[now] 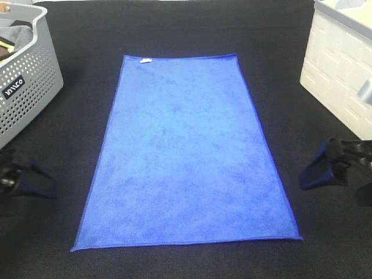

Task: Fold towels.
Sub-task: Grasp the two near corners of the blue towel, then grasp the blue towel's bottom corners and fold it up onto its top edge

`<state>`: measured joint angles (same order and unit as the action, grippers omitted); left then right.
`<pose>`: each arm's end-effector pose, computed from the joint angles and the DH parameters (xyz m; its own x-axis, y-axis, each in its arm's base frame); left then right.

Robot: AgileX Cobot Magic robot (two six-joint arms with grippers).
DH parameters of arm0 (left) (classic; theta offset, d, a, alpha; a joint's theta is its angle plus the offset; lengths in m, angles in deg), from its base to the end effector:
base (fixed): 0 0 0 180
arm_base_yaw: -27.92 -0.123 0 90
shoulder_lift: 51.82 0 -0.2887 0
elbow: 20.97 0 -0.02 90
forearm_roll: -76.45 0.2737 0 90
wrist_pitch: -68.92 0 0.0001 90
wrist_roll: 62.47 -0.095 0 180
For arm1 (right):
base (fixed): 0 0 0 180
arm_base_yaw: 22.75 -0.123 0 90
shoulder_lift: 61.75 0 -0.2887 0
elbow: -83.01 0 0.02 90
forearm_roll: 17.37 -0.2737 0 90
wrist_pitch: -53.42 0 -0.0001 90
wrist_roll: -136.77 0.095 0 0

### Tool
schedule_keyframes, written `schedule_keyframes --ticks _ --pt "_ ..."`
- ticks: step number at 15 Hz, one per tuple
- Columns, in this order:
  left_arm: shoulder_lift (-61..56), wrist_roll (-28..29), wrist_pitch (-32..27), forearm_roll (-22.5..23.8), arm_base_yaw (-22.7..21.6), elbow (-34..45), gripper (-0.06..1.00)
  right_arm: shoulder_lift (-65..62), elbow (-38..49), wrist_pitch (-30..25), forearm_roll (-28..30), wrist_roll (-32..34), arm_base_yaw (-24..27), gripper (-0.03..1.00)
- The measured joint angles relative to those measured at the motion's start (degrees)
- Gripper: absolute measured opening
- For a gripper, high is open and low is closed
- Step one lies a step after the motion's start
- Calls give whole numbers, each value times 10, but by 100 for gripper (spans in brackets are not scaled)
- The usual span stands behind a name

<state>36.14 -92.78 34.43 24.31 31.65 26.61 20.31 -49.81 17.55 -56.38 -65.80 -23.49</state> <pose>0.2237 -0.0572 0.1512 -0.9529 -0.1905 -0.2360 -0.0480 0.8632 -0.5026 0.2165 0.0379 0.1691 -0.9418 0.1606 -0.2952 0.0288 0.9137 0.4053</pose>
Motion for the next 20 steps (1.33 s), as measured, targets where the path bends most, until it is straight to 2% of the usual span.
schedule_keyframes --ticks 2,5,6,7,9,11,12,15,17,18,20 --pt "50 -45 45 -60 26 0 75 61 0 5 -48 -60 0 96" --pt "111 -53 76 -84 37 -1 75 127 -1 37 -103 -115 0 96" --pt "140 -63 78 -98 37 -1 75 152 -1 46 -136 -158 0 96" --pt "140 -63 78 -98 37 -1 75 152 -1 46 -136 -158 0 96" --pt "172 -112 79 -142 37 -1 75 185 -1 49 -190 -218 0 96" --pt "192 -177 79 -210 37 1 75 217 -1 50 -241 -275 0 94" --pt "202 -224 76 -253 37 1 75 244 -3 46 -271 -308 0 91" --pt "226 -279 50 -315 37 -6 75 283 -9 13 -332 -368 1 81" --pt "244 -307 29 -342 37 -14 71 303 -9 -2 -365 -397 -10 73" --pt "259 -316 15 -347 37 -26 67 308 -9 6 -385 -410 -37 68" --pt "277 -320 11 -350 52 -45 59 311 -9 18 -410 -414 -50 60"
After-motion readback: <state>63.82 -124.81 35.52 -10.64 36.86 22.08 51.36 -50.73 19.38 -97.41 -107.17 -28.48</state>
